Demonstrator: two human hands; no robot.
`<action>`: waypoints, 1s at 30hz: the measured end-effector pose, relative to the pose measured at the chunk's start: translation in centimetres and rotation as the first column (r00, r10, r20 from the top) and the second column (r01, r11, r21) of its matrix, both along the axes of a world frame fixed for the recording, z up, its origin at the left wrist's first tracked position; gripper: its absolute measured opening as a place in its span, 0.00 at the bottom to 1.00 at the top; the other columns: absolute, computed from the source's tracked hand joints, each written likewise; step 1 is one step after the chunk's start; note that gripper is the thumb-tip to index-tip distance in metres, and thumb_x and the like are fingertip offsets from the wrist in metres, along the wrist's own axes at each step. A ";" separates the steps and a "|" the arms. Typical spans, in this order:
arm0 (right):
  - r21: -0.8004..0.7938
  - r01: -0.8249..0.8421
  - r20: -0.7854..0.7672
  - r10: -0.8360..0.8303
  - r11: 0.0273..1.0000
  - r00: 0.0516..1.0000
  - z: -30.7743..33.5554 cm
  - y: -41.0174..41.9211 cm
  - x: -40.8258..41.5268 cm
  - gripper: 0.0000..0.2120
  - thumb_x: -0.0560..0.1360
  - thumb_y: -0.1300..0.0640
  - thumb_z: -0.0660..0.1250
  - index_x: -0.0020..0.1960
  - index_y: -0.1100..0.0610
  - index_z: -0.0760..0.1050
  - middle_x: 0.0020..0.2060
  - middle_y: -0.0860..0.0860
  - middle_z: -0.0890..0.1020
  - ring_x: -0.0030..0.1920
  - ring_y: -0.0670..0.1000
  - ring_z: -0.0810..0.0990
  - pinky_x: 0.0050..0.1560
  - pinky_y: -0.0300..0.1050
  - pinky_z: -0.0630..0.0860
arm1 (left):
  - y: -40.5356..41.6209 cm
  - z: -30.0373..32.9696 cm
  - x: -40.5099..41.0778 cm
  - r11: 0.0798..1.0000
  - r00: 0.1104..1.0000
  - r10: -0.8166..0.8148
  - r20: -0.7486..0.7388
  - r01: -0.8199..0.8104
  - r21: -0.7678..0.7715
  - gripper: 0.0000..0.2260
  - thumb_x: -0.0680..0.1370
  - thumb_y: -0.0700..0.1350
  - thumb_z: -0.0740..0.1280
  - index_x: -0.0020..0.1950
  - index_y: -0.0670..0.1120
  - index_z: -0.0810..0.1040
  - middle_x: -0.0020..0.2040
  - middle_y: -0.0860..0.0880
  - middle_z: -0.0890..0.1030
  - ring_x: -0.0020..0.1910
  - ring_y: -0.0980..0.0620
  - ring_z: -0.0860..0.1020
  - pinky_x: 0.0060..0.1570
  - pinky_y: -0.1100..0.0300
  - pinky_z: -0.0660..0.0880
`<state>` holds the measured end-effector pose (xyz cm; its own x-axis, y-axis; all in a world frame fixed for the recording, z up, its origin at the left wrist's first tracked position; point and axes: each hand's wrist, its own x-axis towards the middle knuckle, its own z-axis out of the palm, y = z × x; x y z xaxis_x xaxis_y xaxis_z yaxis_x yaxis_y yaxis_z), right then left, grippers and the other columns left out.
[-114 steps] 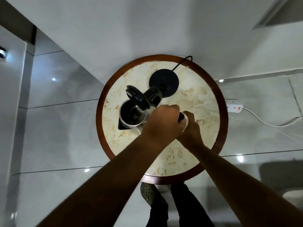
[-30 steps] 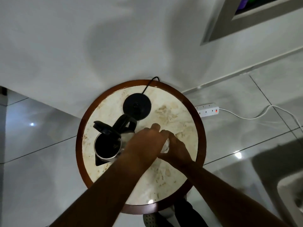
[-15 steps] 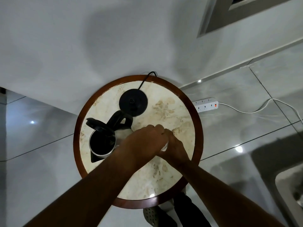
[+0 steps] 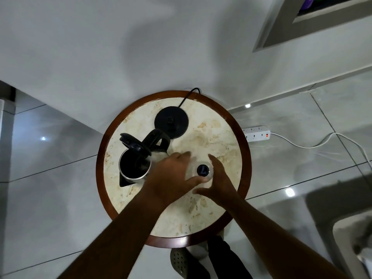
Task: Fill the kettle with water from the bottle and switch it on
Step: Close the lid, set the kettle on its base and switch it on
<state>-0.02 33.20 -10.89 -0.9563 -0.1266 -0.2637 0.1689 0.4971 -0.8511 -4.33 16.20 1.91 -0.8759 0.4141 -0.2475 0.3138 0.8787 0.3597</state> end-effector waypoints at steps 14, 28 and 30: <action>0.245 -0.076 0.013 0.076 0.966 0.997 10.0 -1.7 -12.5 0.25 0.73 0.45 0.71 0.64 0.57 0.73 0.59 0.53 0.79 0.58 0.53 0.78 0.59 0.50 0.75 | -13.5 -6.2 6.7 0.454 0.439 0.790 0.429 -0.888 0.073 0.54 0.60 0.62 0.79 0.78 0.45 0.56 0.72 0.42 0.72 0.69 0.42 0.72 0.61 0.52 0.71; 0.568 -0.523 0.157 0.541 0.635 0.826 9.8 -15.8 -14.1 0.41 0.60 0.27 0.67 0.64 0.52 0.71 0.61 0.54 0.74 0.61 0.58 0.70 0.57 0.56 0.75 | -12.9 -7.0 4.0 0.457 0.580 0.714 0.392 -0.810 0.367 0.32 0.62 0.46 0.82 0.62 0.47 0.72 0.53 0.51 0.83 0.51 0.50 0.82 0.42 0.69 0.71; 0.598 -0.536 0.157 0.569 0.596 0.807 9.9 -16.1 -14.2 0.37 0.62 0.29 0.67 0.61 0.52 0.72 0.58 0.54 0.75 0.59 0.58 0.70 0.55 0.54 0.74 | -12.7 -7.1 4.1 0.445 0.580 0.713 0.394 -0.809 0.384 0.31 0.62 0.44 0.82 0.60 0.47 0.72 0.51 0.54 0.82 0.51 0.51 0.82 0.41 0.73 0.71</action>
